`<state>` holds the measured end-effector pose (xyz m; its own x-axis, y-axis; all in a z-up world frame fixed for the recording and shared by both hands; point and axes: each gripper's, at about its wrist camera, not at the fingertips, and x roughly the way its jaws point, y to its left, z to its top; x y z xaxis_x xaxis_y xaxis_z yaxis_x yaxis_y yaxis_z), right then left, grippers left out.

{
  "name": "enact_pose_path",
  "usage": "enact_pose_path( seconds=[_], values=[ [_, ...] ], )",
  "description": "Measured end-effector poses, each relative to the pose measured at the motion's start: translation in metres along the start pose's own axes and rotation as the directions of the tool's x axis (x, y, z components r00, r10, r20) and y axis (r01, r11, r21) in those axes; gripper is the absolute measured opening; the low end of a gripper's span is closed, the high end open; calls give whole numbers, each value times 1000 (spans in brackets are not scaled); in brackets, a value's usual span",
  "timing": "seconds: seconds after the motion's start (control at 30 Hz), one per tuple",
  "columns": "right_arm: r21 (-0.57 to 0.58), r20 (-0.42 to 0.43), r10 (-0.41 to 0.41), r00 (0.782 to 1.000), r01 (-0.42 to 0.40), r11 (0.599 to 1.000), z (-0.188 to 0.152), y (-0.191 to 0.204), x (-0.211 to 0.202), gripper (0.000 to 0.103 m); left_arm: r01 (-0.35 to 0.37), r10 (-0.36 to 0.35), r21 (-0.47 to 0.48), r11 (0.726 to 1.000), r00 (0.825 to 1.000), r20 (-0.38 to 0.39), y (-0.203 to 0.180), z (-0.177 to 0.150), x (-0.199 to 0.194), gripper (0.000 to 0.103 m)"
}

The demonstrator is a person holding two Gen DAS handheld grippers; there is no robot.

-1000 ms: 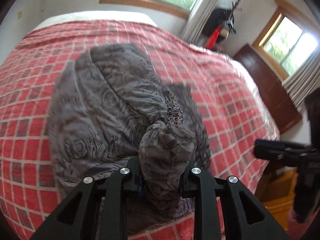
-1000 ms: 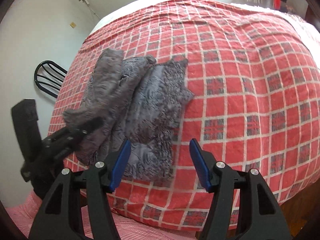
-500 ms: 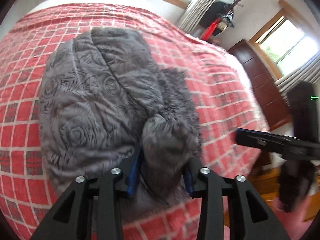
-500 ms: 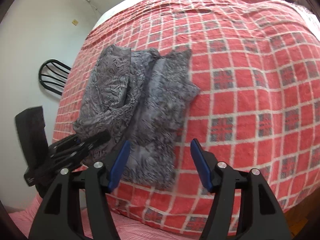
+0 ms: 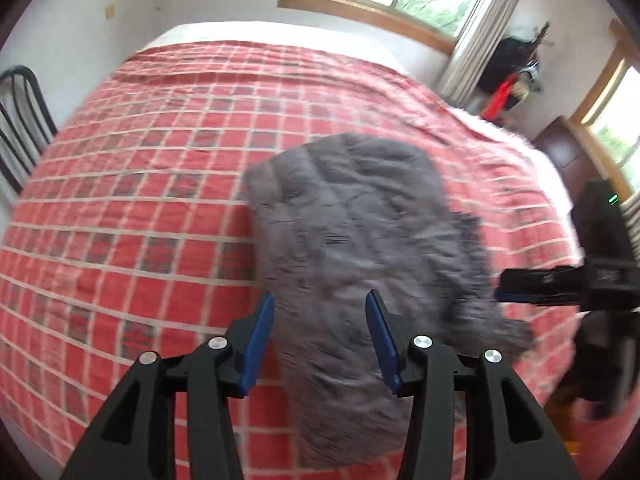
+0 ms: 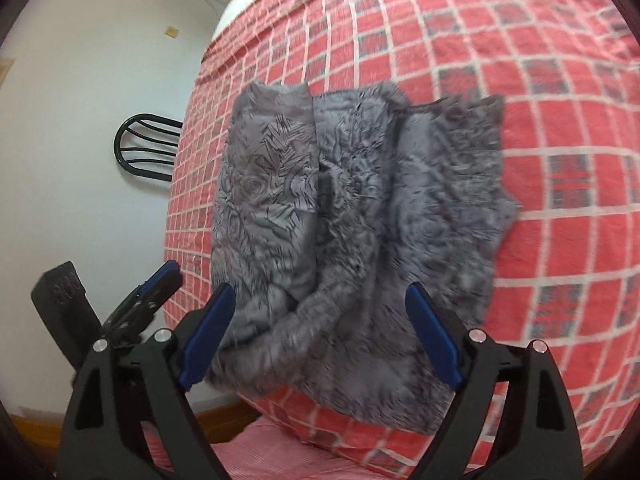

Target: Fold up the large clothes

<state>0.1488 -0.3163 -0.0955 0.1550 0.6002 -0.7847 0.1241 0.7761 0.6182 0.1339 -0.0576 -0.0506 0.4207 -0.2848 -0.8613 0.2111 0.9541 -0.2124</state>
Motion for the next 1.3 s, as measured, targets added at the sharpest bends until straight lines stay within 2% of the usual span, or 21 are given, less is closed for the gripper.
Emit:
enact_pose_path(
  seconds=[0.07, 0.17, 0.33, 0.43, 0.47, 0.53, 0.6, 0.7, 1.0, 1.17, 1.3],
  values=[
    [-7, -14, -6, 1000, 6, 1000, 6, 7, 7, 86, -8, 8, -7, 1000, 1000, -26, 4, 1, 12, 47],
    [-20, -42, -50, 998, 49, 999, 13, 18, 22, 86, 23, -25, -19, 1000, 998, -60, 11, 0, 25, 47],
    [-32, -74, -125, 989, 123, 992, 20, 28, 48, 87, 70, -70, -14, 997, 995, -71, 16, -2, 35, 47],
    [-40, -66, -152, 986, 150, 988, 21, 33, 56, 74, 86, -87, -9, 996, 993, -78, 19, -1, 39, 47],
    [-56, -56, -153, 987, 150, 987, 21, 37, 57, 63, 88, -88, -9, 996, 993, -79, 19, -1, 39, 47],
    [-104, -21, -193, 981, 190, 976, 17, 48, 58, 55, 94, -94, -5, 996, 992, -84, 20, -1, 42, 48],
    [-135, 7, -208, 978, 207, 969, 15, 53, 55, 42, 99, -99, -3, 995, 991, -85, 22, 1, 43, 47],
    [-165, 54, -208, 977, 214, 963, 9, 60, 45, 30, 100, -99, 8, 995, 992, -81, 20, 3, 40, 47],
    [-195, 177, -206, 962, 240, 951, -20, 70, -23, 24, 124, -122, 80, 989, 992, -22, -4, 13, 11, 47],
    [-147, 222, -212, 952, 247, 958, -35, 51, -58, 23, 157, -156, 129, 979, 988, -15, -29, 16, 3, 48],
    [-103, 235, -211, 949, 240, 965, -42, 32, -68, 23, 167, -164, 156, 974, 986, -35, -47, 14, 6, 48]
  ],
)
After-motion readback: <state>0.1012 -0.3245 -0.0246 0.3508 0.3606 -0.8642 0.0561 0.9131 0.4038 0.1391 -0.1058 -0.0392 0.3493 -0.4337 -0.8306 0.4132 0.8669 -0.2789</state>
